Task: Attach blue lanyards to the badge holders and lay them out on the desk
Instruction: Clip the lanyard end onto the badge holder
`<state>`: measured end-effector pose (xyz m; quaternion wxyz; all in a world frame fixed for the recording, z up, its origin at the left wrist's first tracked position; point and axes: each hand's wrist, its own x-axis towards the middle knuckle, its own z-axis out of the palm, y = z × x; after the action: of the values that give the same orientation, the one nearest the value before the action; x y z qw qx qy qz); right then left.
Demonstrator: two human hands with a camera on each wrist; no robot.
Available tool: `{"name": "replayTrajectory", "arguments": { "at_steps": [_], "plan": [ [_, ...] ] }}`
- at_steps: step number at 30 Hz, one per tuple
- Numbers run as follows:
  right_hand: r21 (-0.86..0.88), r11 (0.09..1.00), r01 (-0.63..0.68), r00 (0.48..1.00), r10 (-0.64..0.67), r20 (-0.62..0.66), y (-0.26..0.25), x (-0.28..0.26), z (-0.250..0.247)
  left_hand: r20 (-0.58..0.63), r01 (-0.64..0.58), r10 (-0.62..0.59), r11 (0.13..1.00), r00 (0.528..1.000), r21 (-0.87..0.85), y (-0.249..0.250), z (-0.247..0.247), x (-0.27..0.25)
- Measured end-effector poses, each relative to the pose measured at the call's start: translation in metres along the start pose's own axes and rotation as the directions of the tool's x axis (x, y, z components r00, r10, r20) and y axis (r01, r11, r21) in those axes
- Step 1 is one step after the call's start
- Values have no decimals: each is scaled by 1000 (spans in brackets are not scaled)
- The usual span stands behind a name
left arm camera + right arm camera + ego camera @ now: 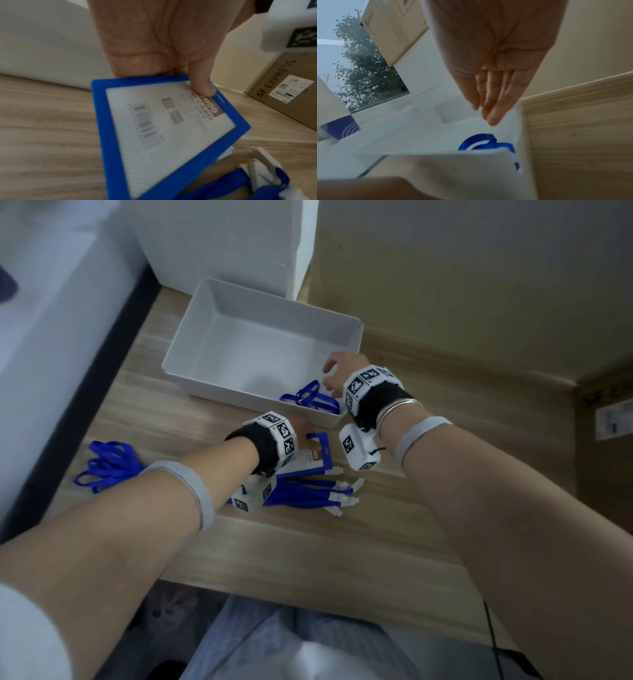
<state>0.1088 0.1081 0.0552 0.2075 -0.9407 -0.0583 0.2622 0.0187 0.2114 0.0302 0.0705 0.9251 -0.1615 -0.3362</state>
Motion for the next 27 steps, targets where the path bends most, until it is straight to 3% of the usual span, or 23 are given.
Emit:
{"name": "replayTrajectory", "arguments": {
  "at_steps": [2, 5, 8, 12, 18, 23, 27],
  "plan": [
    [53, 998, -40, 997, 43, -70, 8, -10, -9, 69, 0, 1, 1000, 998, -18, 3, 1, 5],
    [-35, 993, -111, 992, 109, -67, 32, -29, -16, 129, 44, -31, 994, 991, -97, 7, 2, 10],
    [-118, 981, -156, 986, 163, 47, 64, -48, -4, 123, 51, -28, 981, 992, -187, 14, 4, 12],
    [-57, 989, -135, 951, 146, 271, 100, -67, 36, 115, 28, -2, 974, 993, -226, 21, 13, 17],
    [-94, 992, -89, 925, 117, 361, 120, -76, 77, 113, 20, 3, 978, 994, -208, 26, 24, 25],
    [-76, 995, -60, 935, 83, 344, 133, -77, 82, 117, 24, -3, 983, 993, -183, 32, 27, 28],
    [95, 983, -159, 955, 129, 268, 144, -83, 63, 130, 13, 3, 993, 992, -121, 40, 23, 32]
  ]
}}
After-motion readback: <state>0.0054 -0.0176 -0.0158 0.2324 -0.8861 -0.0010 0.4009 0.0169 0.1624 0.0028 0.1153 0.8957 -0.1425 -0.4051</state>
